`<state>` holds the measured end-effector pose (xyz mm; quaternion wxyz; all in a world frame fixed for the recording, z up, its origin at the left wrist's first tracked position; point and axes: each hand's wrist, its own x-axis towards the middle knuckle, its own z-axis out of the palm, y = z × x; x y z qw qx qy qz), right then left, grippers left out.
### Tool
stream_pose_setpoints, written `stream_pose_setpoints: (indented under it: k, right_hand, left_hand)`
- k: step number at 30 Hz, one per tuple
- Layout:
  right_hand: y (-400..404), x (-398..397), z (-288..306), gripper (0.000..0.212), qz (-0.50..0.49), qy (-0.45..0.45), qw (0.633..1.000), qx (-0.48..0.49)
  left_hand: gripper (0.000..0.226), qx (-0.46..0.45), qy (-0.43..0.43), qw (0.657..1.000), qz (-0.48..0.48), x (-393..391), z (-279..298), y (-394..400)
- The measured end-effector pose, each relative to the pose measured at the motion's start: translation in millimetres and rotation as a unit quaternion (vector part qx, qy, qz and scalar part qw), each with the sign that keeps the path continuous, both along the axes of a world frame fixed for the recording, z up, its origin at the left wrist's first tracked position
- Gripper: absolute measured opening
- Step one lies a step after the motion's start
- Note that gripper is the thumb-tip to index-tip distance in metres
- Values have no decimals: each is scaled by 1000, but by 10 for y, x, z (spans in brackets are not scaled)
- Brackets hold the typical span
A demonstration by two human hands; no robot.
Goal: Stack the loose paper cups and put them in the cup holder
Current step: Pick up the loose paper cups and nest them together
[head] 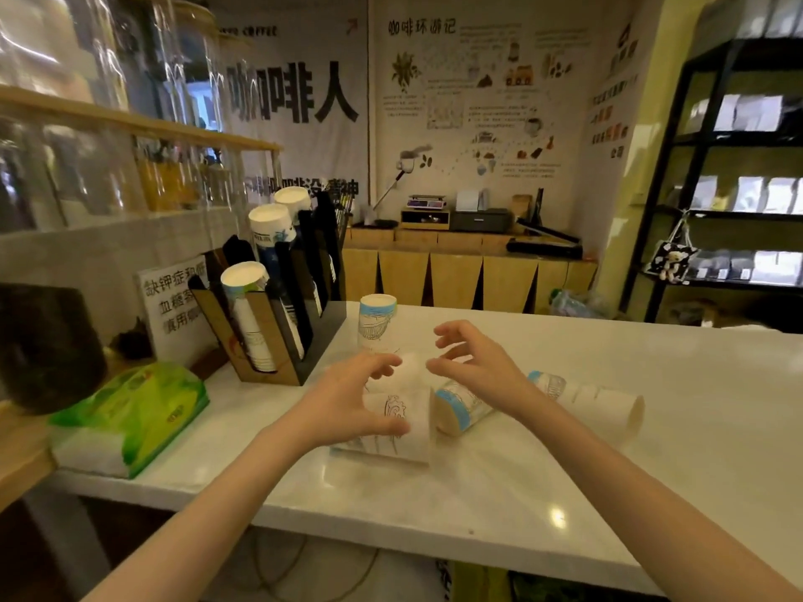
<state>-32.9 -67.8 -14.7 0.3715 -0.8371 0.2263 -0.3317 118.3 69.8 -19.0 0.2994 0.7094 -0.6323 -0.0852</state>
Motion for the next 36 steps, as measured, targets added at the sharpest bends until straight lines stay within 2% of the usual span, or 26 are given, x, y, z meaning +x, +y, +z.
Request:
stream_pose_setpoints:
  k: [3,7,11,17,19,23,27,30,33,36]
  right_hand:
    - [-184,191,42,47,16,49,999,8]
    - [-426,376,15,57,37,117,992,22]
    - [-662,506,-38,67,61,189,979,36]
    - [-807,622,-121,79,106,284,952,44]
    - [-831,641,-154,79,109,297,948,21]
    - [-886,682,-193,76,111,311,944,-28]
    - [-878,716,-199,78,116,308,943,-52]
    - [-855,720,-91,80,120,248,960,-47]
    - [-808,684,159,77,124,165,978,-31]
    - [-747,594,500,78,110,91,988,-54]
  left_hand:
    - [84,30,-17,999,-8,73,-56,-71]
    - [90,74,-101,992,-11,101,-127,-141]
    - [93,82,-150,985,-19,85,-194,-199]
    - [87,105,-184,977,-1,51,-281,-267]
    - [85,114,-135,984,5,77,-200,-254]
    - [77,70,41,997,2,264,70,-92]
    - [74,-12,281,960,-17,377,62,36]
    - [72,-36,336,941,1,371,-113,25]
    - [73,-38,361,932,1,362,-258,-21]
    - [75,-69,371,926,12,357,-343,-97]
